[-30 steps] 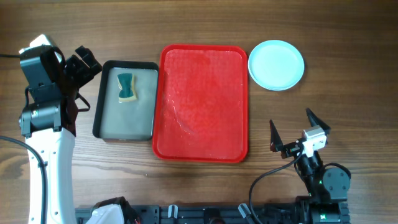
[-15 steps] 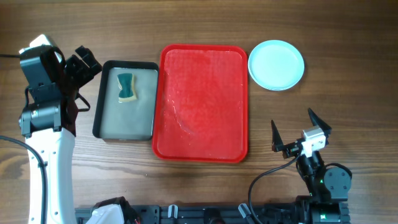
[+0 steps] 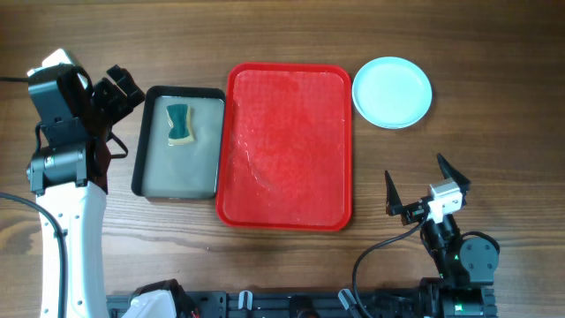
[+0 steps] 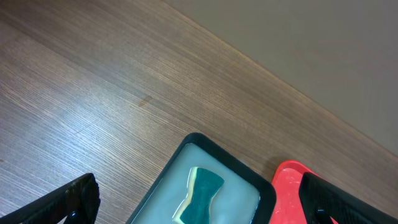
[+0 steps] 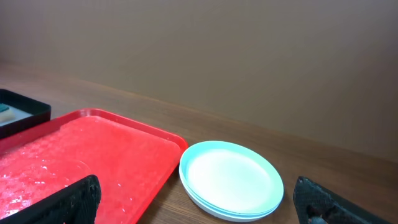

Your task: Clean dirty plates on tray and stack at the side

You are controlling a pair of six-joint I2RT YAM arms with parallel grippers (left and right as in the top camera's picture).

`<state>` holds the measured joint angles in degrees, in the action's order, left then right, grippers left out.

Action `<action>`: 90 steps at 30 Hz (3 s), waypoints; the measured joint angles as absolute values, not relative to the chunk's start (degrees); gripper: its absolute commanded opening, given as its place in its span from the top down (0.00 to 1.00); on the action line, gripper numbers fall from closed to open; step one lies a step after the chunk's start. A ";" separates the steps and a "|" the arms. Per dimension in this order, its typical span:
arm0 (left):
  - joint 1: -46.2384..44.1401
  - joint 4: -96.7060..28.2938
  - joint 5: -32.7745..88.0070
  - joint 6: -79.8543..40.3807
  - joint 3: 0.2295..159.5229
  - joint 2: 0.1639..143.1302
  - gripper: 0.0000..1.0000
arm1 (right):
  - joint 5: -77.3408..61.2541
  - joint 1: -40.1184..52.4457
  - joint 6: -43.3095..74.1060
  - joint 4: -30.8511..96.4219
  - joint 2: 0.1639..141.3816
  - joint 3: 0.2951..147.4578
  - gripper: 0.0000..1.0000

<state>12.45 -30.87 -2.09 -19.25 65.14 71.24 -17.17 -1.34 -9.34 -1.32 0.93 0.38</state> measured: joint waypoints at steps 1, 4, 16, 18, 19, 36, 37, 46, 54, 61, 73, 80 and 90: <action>12.45 -30.87 -2.07 -19.25 65.14 71.24 0.00 | -17.17 -1.34 -9.34 -1.30 0.93 0.38 0.01; 12.45 -30.89 -2.09 -19.27 65.14 71.24 0.00 | -17.17 -1.34 -9.34 -1.32 0.93 0.38 0.00; 12.45 -30.89 -2.09 -19.25 65.14 71.24 0.00 | -17.17 -1.34 -9.34 -1.30 0.93 0.38 0.01; 12.45 -30.87 -2.07 -19.25 65.14 71.24 0.00 | -17.17 -1.34 -9.34 -1.32 0.93 0.38 0.00; 12.45 -30.87 -2.09 -19.25 65.14 71.24 0.00 | -17.17 -1.34 -9.34 -1.30 0.93 0.38 0.00; 12.45 -30.87 -2.07 -19.25 65.14 71.24 0.00 | -17.17 -1.34 -9.34 -1.32 0.93 0.38 0.01; 12.45 -30.89 -2.07 -19.25 65.14 71.24 0.00 | -17.17 -1.34 -9.34 -1.30 0.93 0.38 0.00; 12.45 -30.87 -2.09 -19.25 65.14 71.24 0.00 | -17.17 -1.34 -9.37 -1.32 0.93 0.38 0.01; 12.05 -31.33 -2.09 -19.25 65.10 63.11 0.00 | -17.17 -1.34 -9.37 -1.30 0.93 0.38 0.01; 7.75 -31.27 -2.09 -19.25 65.10 48.14 0.00 | -17.17 -1.34 -9.37 -1.30 0.93 0.38 0.00; 6.79 -34.41 -2.07 -19.29 65.23 26.68 0.00 | -17.17 -1.34 -9.56 -1.30 0.91 0.38 0.01; 5.91 -44.62 -2.09 -19.46 65.21 18.41 0.00 | -17.50 -1.34 -9.56 -1.28 0.89 0.38 0.00; 4.01 -55.53 -2.09 -19.68 65.21 7.62 0.00 | -17.58 -1.34 -9.63 -1.28 0.89 0.38 0.01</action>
